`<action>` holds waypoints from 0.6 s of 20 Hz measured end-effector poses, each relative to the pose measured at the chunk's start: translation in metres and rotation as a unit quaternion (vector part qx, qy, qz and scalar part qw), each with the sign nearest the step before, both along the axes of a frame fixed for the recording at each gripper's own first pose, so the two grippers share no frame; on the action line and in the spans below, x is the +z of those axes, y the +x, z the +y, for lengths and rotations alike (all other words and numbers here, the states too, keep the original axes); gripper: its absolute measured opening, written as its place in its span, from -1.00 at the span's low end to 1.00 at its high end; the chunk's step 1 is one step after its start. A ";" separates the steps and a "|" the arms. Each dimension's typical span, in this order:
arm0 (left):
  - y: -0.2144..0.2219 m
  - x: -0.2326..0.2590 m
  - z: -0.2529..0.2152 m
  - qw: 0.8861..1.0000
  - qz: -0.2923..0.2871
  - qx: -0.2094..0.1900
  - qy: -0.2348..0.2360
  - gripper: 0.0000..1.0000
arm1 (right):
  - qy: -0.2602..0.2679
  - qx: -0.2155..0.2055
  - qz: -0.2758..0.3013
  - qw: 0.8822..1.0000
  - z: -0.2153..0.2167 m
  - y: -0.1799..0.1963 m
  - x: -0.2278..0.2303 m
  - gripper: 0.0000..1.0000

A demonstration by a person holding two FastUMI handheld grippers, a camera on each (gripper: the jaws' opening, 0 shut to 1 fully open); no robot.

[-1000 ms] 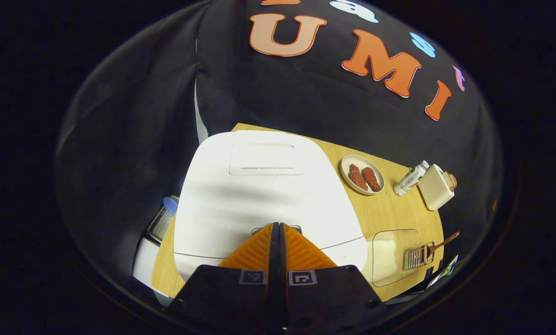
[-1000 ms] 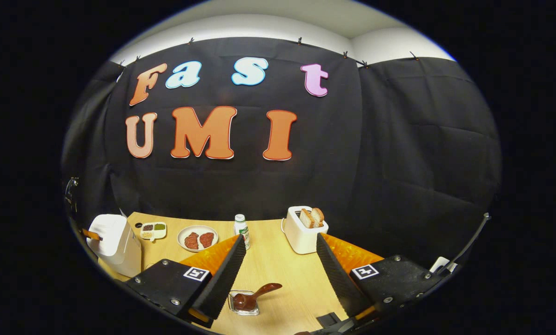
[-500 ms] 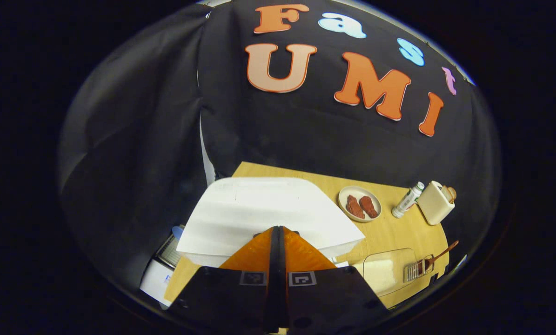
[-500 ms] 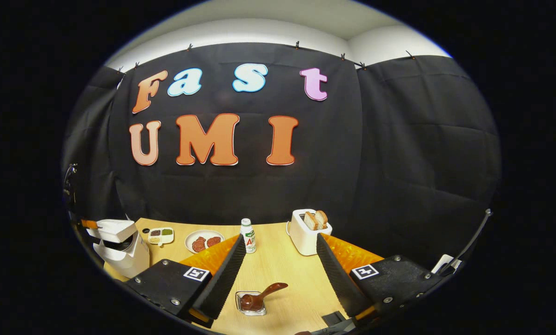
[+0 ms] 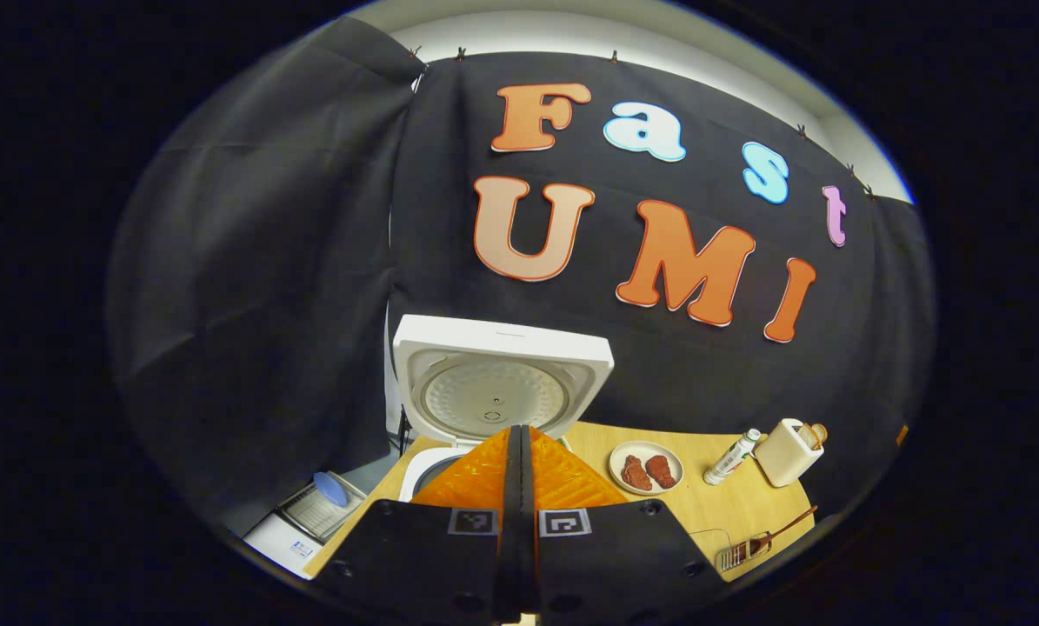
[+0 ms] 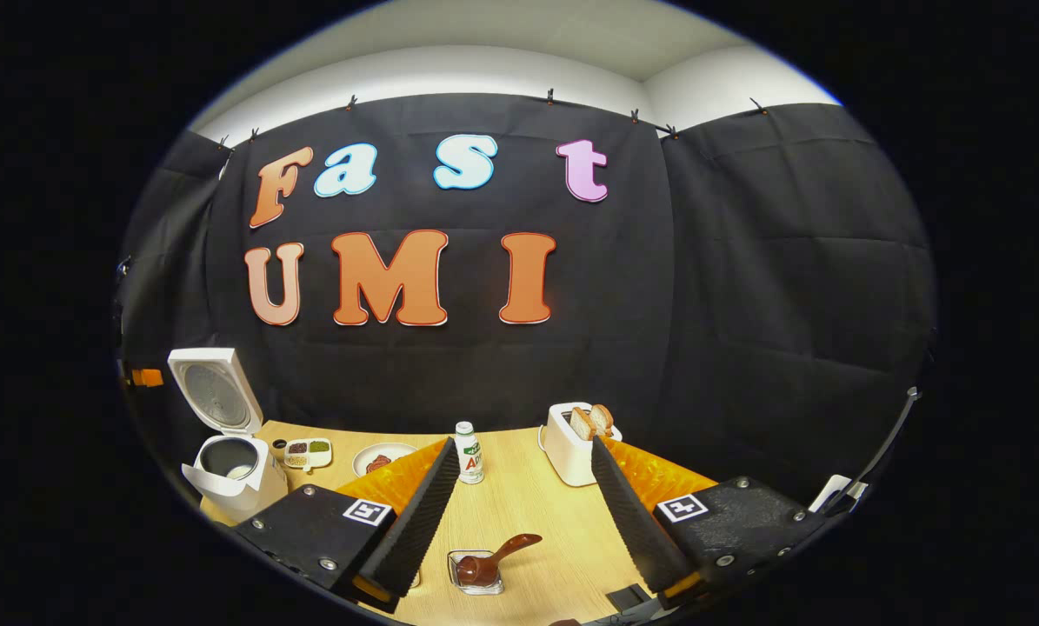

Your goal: Close the left gripper, press the button to open the rice cooker; take a wooden spoon from the chopstick holder with the right hand, scoop a spoonful of rice and pour it into the rice cooker, then put the wooden spoon back into the chopstick holder.

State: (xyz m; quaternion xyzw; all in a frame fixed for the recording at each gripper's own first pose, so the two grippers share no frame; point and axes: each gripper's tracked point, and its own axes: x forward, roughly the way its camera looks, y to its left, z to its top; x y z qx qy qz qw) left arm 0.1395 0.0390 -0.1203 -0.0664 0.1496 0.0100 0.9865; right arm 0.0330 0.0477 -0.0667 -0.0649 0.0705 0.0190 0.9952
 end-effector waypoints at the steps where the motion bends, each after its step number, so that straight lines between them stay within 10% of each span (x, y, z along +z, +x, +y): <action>1: -0.004 0.010 0.001 1.000 -0.010 0.000 0.008 -0.93 | -0.001 -0.001 -0.003 1.000 0.000 -0.001 0.002 0.91; 12: -0.051 0.070 0.010 0.994 -0.078 0.048 0.055 -0.91 | 0.015 0.000 -0.012 1.000 -0.002 -0.002 -0.003 0.91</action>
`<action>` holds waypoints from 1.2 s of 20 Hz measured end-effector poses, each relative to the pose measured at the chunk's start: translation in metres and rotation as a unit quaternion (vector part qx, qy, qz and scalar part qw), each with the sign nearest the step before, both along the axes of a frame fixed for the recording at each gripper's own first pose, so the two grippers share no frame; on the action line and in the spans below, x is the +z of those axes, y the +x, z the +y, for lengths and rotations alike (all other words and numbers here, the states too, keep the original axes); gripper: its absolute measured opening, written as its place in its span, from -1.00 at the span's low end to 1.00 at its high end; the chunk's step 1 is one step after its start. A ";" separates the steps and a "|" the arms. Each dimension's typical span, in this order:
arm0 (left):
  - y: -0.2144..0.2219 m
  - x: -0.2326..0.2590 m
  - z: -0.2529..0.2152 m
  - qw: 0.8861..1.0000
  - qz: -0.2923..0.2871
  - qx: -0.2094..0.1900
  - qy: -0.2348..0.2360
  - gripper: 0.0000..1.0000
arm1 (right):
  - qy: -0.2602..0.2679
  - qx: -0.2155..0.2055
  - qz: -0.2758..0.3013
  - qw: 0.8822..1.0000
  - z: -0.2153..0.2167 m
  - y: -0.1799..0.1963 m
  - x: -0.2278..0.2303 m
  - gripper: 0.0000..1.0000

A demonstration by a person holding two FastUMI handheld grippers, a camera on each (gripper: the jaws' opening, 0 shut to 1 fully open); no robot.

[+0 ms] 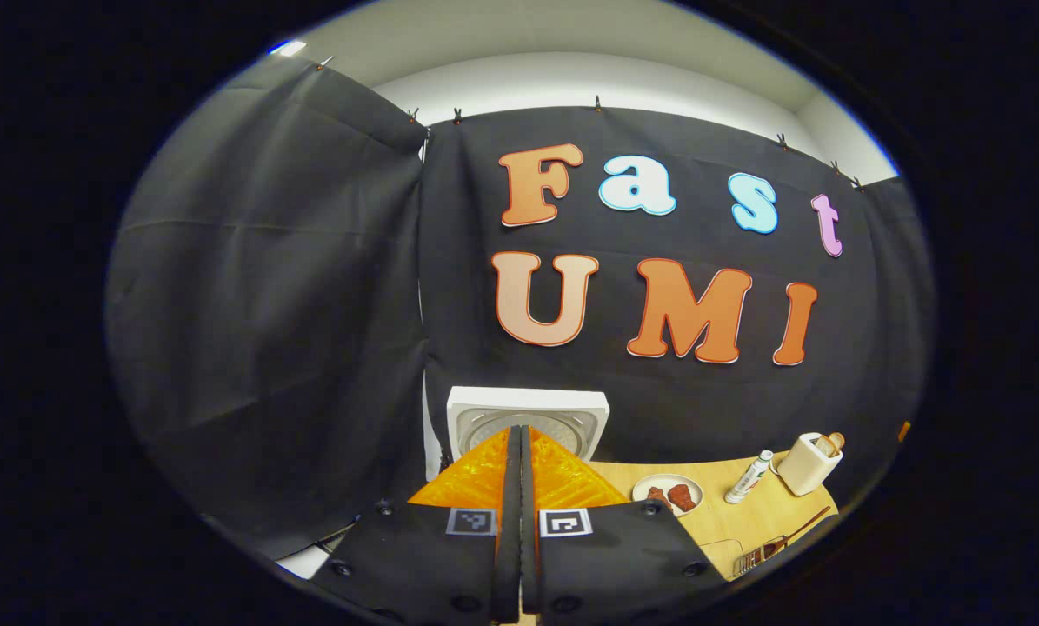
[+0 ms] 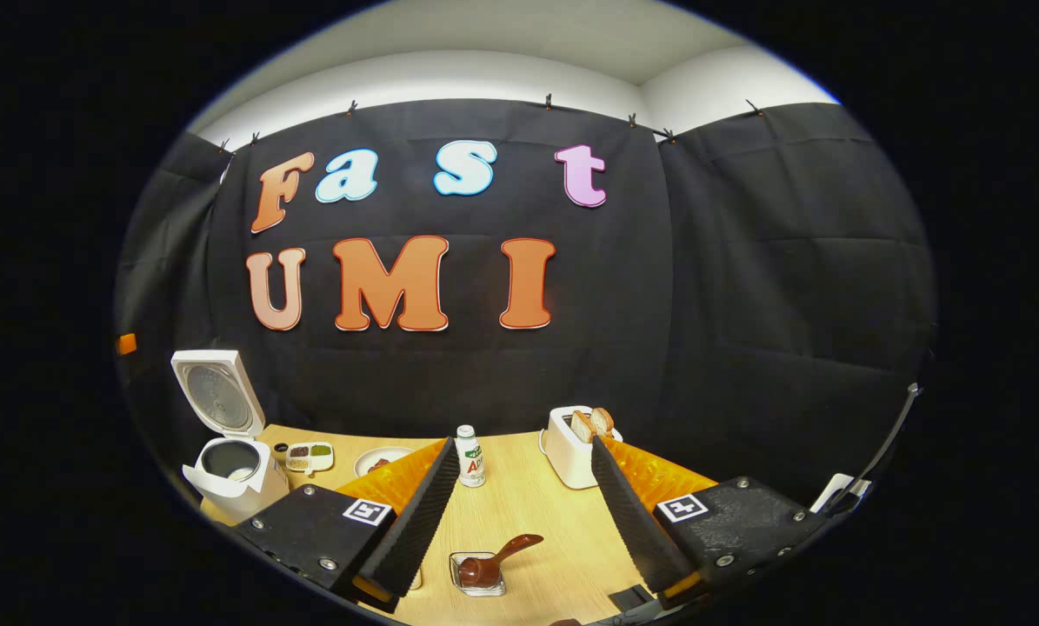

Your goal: Close the left gripper, press the button to open the rice cooker; take a wooden spoon from the chopstick holder with the right hand, scoop a spoonful of rice and pour it into the rice cooker, then put the wooden spoon back into the chopstick holder.

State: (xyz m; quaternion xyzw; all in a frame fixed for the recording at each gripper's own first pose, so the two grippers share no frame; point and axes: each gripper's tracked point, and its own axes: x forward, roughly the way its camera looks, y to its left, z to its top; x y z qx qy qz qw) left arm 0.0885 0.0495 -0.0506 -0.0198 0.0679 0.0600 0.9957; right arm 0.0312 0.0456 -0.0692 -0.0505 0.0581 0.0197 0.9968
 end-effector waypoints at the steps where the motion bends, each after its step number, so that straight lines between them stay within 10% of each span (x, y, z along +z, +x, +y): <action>1: -0.002 0.001 -0.003 1.000 -0.001 -0.004 -0.003 -0.91 | 0.008 -0.001 0.000 1.000 -0.002 0.001 -0.002 0.91; 5: -0.009 -0.003 -0.007 1.000 -0.006 -0.017 -0.022 -0.91 | 0.024 -0.009 0.010 1.000 -0.013 0.008 -0.025 0.91; 9: -0.009 -0.001 -0.008 0.999 -0.008 -0.026 -0.021 -0.34 | 0.026 -0.013 0.028 0.999 -0.022 0.016 -0.058 0.91; 12: -0.013 0.003 -0.007 1.000 -0.016 -0.023 -0.003 0.93 | 0.040 -0.012 0.050 0.998 -0.024 0.024 -0.089 0.90; 24: -0.030 0.017 0.014 0.999 -0.032 0.019 -0.013 0.97 | 0.046 -0.035 0.148 0.987 -0.039 0.065 -0.213 0.91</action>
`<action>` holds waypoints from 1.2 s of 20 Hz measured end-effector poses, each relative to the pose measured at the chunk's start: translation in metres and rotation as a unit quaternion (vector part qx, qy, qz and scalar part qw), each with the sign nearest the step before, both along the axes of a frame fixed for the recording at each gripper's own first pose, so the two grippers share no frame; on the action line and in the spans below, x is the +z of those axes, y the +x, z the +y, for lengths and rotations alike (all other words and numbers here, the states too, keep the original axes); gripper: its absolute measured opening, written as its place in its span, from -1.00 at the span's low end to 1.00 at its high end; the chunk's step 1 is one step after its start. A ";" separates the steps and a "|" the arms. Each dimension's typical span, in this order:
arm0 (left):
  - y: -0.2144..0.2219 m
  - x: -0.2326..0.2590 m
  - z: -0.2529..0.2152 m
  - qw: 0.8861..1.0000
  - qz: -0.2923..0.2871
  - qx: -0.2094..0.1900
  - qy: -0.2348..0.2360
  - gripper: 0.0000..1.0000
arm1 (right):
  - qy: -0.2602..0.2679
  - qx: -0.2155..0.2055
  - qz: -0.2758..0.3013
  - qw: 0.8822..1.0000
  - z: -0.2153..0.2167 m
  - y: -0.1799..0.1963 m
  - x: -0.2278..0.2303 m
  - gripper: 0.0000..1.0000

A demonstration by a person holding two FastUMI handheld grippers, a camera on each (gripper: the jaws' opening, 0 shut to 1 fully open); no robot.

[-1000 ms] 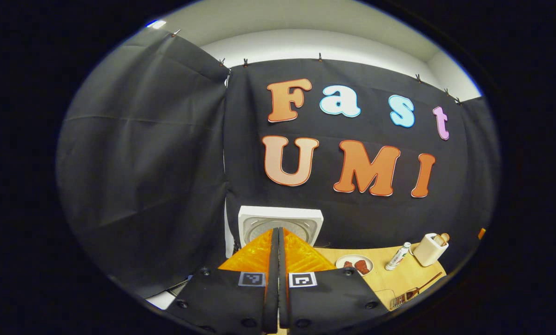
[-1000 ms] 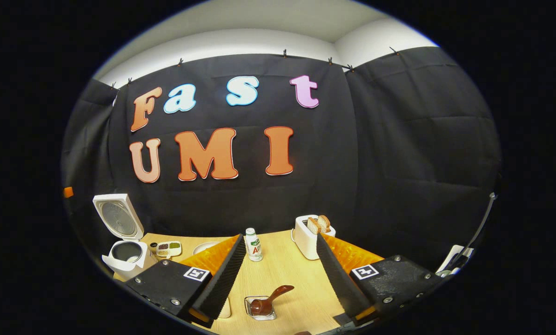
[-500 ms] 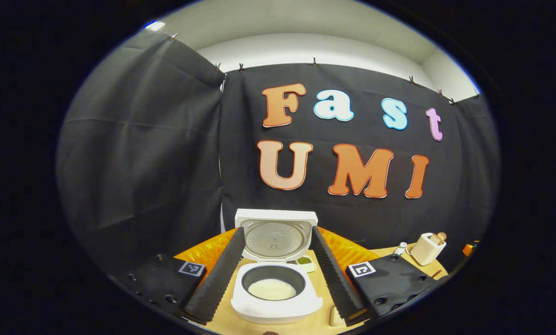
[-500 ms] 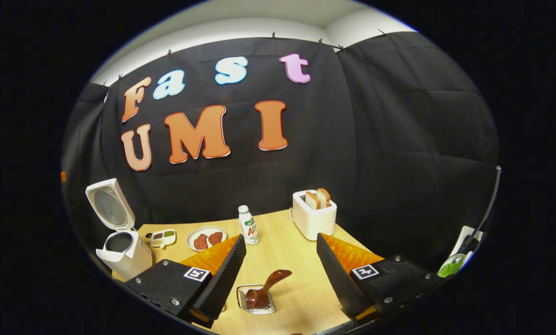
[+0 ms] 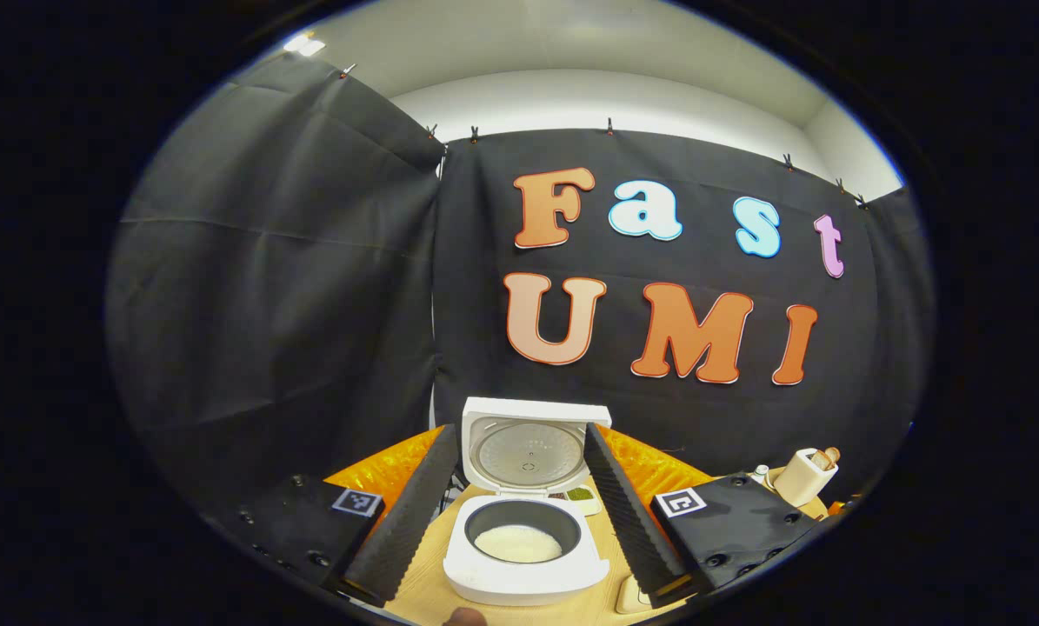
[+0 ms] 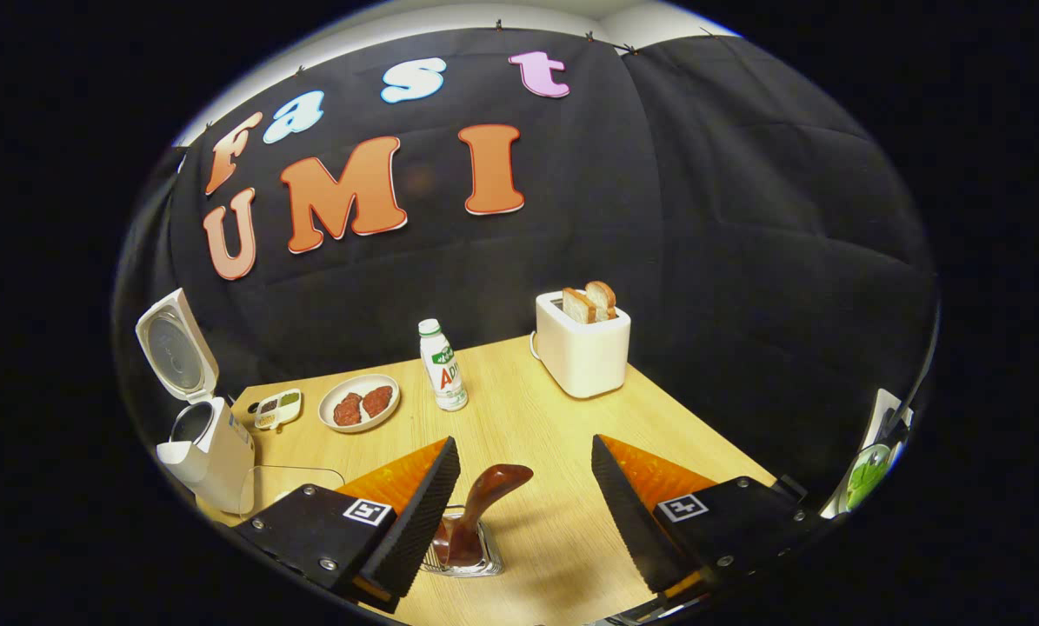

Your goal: Close the left gripper, press the button to open the rice cooker; take a wooden spoon from the chopstick holder with the right hand, scoop a spoonful of rice and pour it into the rice cooker, then put the wooden spoon back into the chopstick holder.

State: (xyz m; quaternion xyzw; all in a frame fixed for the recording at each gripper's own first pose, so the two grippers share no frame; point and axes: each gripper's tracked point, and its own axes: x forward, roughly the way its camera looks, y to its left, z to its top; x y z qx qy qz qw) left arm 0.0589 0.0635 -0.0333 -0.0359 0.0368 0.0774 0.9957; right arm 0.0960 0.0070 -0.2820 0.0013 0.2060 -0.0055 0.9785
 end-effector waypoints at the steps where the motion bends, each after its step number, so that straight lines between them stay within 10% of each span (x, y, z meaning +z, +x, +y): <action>1: -0.001 -0.001 0.000 1.000 0.002 0.000 -0.003 0.96 | 0.017 0.003 0.008 1.000 0.002 0.002 -0.007 0.91; 11: -0.005 -0.008 0.006 1.000 0.013 0.005 -0.001 0.97 | 0.127 0.009 0.068 0.990 0.023 0.015 -0.060 0.40; 16: -0.004 -0.008 0.011 1.000 0.015 0.010 0.007 0.97 | 0.174 0.015 0.070 0.982 0.040 0.016 -0.054 -0.26; 24: 0.013 -0.006 0.017 1.000 0.011 -0.007 0.021 0.97 | 0.120 0.031 0.051 0.991 0.068 0.014 -0.034 -0.70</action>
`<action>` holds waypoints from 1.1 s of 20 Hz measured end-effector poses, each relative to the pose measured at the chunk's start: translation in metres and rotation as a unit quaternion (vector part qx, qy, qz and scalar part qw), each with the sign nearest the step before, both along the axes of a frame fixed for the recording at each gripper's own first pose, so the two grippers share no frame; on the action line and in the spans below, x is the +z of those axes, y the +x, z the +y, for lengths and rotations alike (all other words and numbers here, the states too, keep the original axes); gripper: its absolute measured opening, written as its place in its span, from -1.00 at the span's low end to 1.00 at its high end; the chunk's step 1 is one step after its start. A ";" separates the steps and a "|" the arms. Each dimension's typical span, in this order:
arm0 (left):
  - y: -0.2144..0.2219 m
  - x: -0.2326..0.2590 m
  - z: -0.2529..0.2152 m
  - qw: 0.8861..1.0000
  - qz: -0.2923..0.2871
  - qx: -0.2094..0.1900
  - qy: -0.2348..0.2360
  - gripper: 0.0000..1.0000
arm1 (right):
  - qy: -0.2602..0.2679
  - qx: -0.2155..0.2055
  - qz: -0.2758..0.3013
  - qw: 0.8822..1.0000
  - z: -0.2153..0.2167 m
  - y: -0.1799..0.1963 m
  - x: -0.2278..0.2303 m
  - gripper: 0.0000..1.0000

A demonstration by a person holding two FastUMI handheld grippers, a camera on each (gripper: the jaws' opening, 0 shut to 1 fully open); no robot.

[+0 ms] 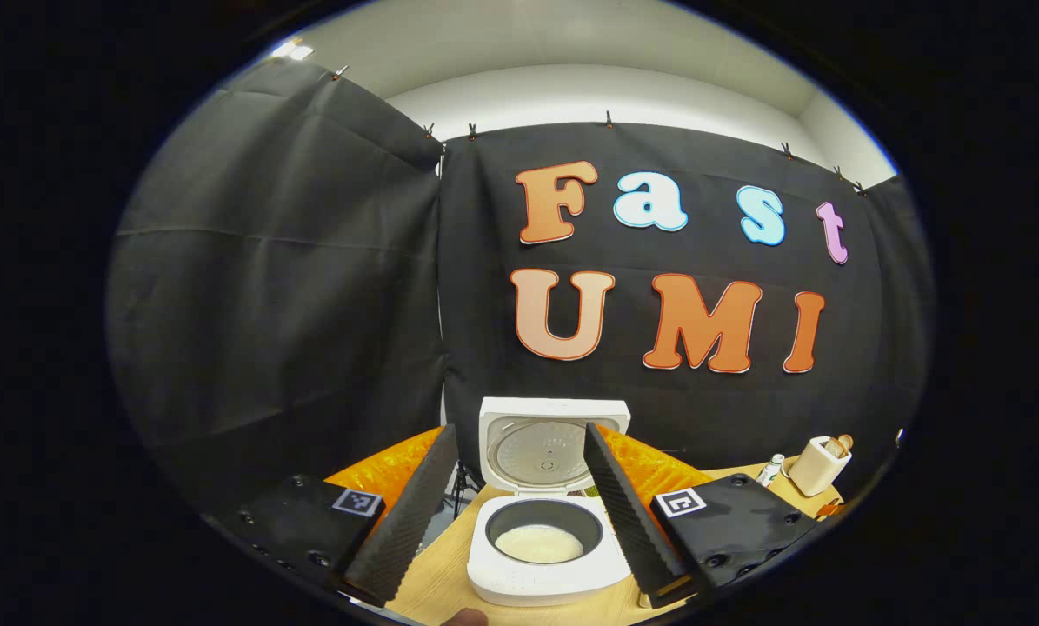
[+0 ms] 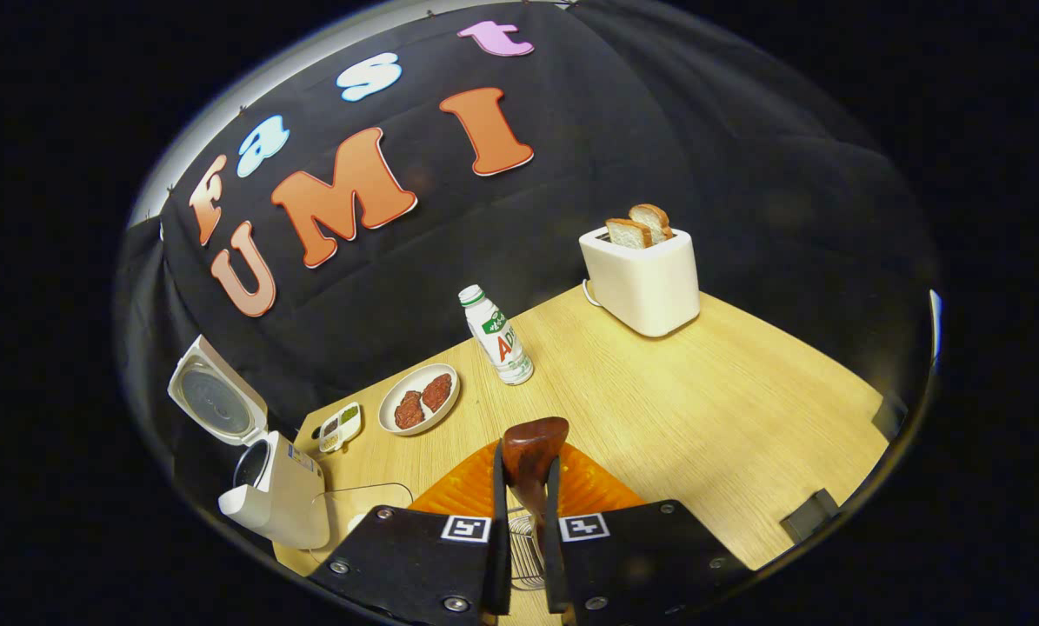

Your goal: Close the left gripper, press the button to open the rice cooker; take a wooden spoon from the chopstick holder with the right hand, scoop a spoonful of rice and pour it into the rice cooker, then put the wooden spoon back into the chopstick holder.

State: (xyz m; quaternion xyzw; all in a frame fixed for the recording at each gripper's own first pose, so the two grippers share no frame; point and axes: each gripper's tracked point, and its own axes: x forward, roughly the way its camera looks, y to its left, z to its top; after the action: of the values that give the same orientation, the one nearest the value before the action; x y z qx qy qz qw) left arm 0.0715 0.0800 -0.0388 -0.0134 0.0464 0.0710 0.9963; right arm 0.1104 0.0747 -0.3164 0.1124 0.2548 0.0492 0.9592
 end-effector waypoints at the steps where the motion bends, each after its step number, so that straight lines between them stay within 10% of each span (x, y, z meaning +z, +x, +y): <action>1: 0.003 -0.001 0.002 1.000 0.001 -0.002 0.001 0.97 | -0.008 0.002 -0.004 1.000 0.003 0.000 0.008 -0.70; 13: 0.033 -0.011 0.027 0.999 0.015 -0.038 0.000 0.97 | -0.053 0.017 -0.091 0.994 0.055 -0.021 0.116 -0.71; 22: 0.029 -0.005 0.045 0.999 0.010 -0.053 0.008 0.97 | -0.031 0.080 -0.104 0.991 0.154 -0.040 0.109 -0.72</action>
State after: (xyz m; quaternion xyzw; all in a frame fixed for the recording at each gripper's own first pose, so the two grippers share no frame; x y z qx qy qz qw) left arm 0.1008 0.1252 -0.0434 -0.0019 0.0568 0.0189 0.9982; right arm 0.0708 0.2283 -0.2073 0.0566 0.1636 0.1288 0.9764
